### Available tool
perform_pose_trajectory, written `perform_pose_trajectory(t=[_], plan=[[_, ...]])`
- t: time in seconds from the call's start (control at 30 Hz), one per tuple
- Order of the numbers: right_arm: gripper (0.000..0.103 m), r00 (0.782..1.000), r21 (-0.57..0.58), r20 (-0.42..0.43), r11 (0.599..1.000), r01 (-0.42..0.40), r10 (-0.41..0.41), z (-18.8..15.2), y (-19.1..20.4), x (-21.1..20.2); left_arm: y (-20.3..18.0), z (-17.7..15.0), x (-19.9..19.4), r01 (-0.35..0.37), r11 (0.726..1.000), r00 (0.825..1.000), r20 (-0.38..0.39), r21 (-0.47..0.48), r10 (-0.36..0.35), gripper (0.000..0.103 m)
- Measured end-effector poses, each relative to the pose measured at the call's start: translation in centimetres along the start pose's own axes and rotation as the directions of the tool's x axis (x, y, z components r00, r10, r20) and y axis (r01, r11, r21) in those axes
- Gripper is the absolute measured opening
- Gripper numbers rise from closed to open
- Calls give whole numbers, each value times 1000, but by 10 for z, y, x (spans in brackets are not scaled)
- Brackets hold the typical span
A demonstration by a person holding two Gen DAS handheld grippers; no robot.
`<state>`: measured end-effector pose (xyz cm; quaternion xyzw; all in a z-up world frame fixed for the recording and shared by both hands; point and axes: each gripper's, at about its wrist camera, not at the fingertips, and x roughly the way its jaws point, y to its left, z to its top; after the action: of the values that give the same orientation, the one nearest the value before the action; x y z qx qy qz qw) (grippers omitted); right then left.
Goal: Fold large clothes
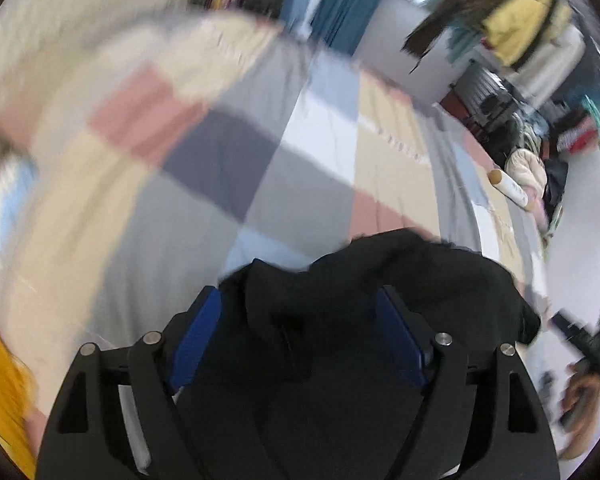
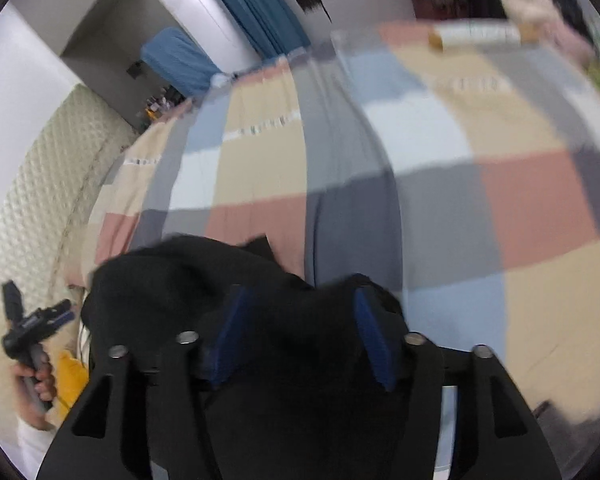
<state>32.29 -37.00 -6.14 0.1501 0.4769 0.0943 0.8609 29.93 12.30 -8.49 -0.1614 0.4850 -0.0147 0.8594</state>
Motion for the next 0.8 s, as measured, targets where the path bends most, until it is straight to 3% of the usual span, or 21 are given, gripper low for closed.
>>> perform_pose_trajectory(t=[0.03,0.13,0.23,0.4,0.5,0.8], plan=[[80,999,-36,45,999,26,-24,0,14,-9,-15,-2,-10,-20,998,999,49,57,17,80],[81,992,-129,116,990,61,-46,-7,49,-11,-50,-12,-17,-36,987,991,131,155,16,80],[82,986,-230,158,970,82,-46,-25,88,13,-83,-25,0,-56,974,981,191,221,13,80],[82,989,-291,136,951,101,-63,-57,116,87,-105,-41,52,-91,954,980,198,286,34,80],[82,988,-311,108,941,136,-107,-70,115,129,-105,-49,87,-117,945,984,162,307,69,80],[88,983,-260,92,949,176,-157,-58,101,177,-105,-41,139,-151,944,982,154,295,109,80]])
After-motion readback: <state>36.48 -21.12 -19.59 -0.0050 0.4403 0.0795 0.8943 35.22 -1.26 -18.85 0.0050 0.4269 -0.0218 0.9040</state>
